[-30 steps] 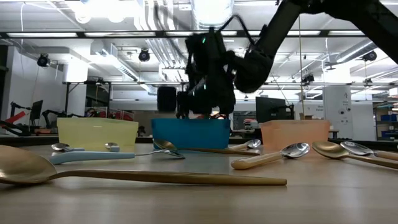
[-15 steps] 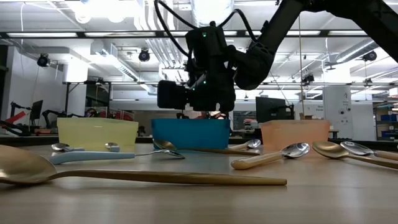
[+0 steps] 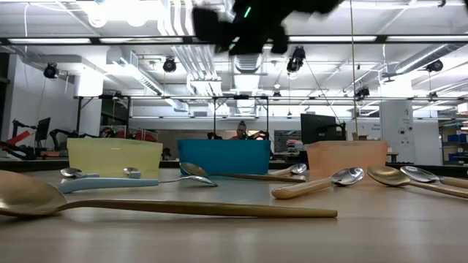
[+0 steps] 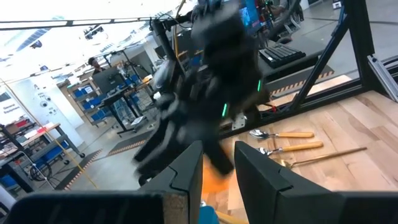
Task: Sort silverware by color (type)
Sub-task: Put the yellow spoon into the orange bin
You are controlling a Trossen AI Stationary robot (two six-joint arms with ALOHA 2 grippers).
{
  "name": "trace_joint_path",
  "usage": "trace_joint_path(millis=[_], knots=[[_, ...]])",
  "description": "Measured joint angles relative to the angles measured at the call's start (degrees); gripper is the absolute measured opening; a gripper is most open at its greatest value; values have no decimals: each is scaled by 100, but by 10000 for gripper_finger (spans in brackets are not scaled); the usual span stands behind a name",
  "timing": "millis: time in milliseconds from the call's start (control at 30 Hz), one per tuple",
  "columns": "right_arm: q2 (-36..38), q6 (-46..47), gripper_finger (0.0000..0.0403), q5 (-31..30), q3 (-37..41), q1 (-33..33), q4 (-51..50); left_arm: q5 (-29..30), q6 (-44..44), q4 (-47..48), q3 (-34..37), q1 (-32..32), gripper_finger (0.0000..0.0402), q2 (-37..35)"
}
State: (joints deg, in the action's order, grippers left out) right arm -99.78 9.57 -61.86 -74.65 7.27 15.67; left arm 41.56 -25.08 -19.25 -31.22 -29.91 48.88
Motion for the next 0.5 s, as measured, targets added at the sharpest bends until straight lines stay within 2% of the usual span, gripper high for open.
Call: trace_joint_path(millis=[133, 233, 333, 500], knots=[[946, 2316, 105, 998, 0, 332, -2492, 2, 6, -5, 0, 0, 75, 0], [1355, 3729, 79, 1906, 0, 528, -3803, 0, 6, -24, 0, 0, 75, 0], [1459, 4615, 58, 2468, 4, 733, -4593, 0, 6, -29, 0, 0, 75, 0], [1448, 5679, 34, 3496, 5, 924, -5306, 1, 6, -39, 0, 0, 75, 0]])
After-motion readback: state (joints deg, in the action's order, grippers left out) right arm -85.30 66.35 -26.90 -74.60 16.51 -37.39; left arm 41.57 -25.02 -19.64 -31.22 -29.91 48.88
